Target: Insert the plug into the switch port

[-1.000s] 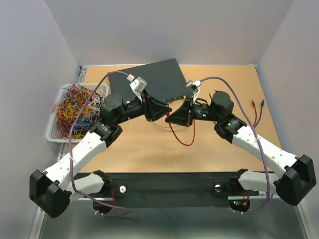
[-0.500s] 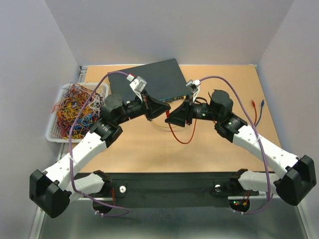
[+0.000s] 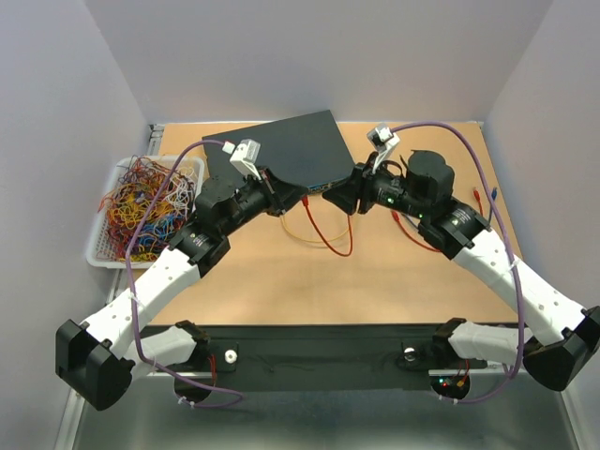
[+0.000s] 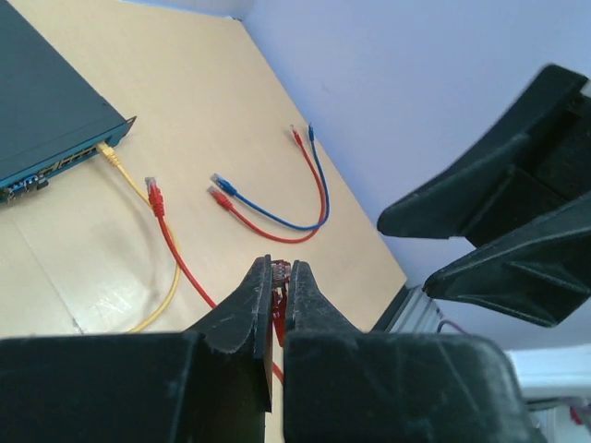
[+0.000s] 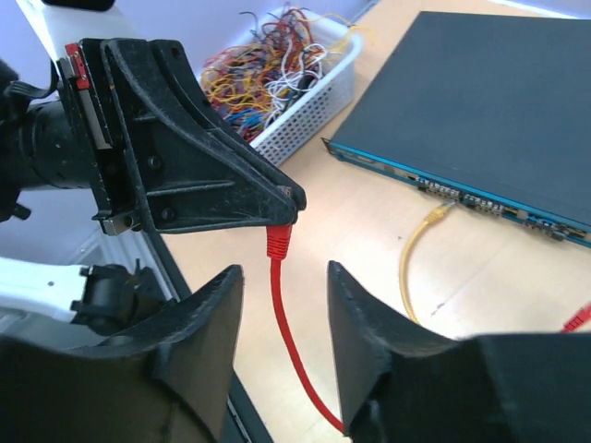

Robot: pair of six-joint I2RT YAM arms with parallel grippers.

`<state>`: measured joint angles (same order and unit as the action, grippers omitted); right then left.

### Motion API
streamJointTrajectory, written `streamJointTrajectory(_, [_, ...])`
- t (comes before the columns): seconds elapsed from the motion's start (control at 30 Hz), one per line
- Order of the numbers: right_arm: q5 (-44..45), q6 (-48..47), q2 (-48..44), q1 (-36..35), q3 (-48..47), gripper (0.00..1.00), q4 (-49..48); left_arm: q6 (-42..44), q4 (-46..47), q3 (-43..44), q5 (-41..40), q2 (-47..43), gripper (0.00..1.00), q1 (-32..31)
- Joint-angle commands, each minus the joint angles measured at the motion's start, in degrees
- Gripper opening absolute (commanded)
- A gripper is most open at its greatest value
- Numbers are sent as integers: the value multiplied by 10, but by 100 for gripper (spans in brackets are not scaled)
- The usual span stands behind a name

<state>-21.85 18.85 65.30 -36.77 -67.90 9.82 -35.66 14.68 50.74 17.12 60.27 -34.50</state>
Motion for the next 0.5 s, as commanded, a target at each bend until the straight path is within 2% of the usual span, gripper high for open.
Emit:
streamJointTrajectory(0.0, [82, -37, 13, -29, -44, 44, 49, -51, 33, 30, -46, -7, 0, -4])
streamJointTrajectory(0.2, [141, -42, 47, -81, -63, 41, 58, -71, 58, 23, -58, 6, 0, -15])
streamJointTrajectory(0.47, [161, -42, 66, -92, -72, 40, 57, -71, 59, 24, -66, 11, 0, -23])
